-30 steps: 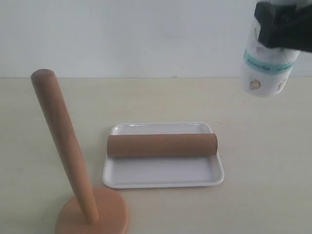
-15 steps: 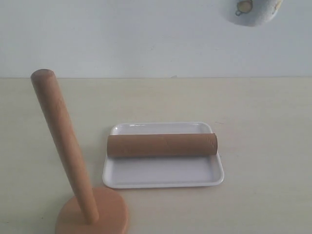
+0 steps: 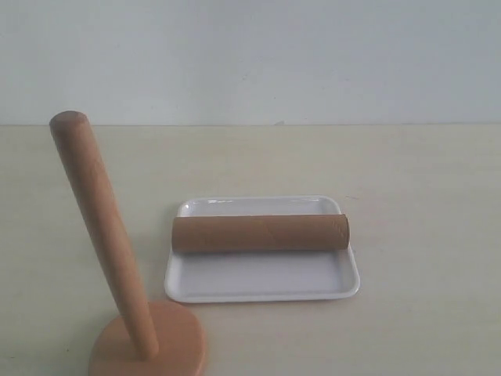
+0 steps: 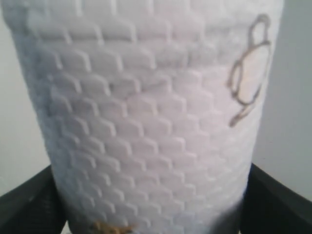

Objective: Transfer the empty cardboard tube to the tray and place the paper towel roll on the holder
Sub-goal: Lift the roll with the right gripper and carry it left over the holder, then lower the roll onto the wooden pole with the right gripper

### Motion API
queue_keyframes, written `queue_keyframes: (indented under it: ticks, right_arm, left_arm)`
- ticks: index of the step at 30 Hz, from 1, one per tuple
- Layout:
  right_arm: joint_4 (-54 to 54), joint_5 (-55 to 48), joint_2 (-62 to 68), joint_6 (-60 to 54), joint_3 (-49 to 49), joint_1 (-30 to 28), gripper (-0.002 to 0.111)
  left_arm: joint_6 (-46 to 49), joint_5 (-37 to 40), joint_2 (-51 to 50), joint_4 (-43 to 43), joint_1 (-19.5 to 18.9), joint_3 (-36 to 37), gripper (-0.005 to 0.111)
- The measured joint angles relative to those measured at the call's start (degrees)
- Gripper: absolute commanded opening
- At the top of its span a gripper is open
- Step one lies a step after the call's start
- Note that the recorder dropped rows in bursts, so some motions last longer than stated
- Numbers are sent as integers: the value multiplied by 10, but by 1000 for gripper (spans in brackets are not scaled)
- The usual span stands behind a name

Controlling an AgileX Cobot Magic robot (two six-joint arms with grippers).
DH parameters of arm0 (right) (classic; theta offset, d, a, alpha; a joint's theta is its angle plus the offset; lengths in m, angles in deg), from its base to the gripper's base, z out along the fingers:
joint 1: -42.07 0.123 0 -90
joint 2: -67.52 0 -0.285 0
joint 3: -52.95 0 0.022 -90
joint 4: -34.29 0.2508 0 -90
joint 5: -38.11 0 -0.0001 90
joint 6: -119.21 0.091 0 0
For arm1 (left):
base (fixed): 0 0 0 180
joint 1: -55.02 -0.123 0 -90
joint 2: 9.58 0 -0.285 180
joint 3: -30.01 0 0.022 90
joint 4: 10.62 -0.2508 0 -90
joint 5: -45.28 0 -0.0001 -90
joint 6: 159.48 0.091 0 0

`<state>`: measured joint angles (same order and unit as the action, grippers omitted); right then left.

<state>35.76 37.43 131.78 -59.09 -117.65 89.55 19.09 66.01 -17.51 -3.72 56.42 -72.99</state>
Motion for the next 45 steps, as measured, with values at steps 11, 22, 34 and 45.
queue_keyframes:
  ticks: [11,22,34,45]
  right_arm:
    - [0,7,47,64,-8,101,0]
    - [0,22,110,80,-8,136,0]
    - [0,26,161,58,-8,136,0]
    - [0,72,166,29,46,136,0]
  left_arm:
    - [0,1,0,0,0,0,4]
    - [0,1,0,0,0,0,4]
    - [0,1,0,0,0,0,4]
    - [0,1,0,0,0,0,4]
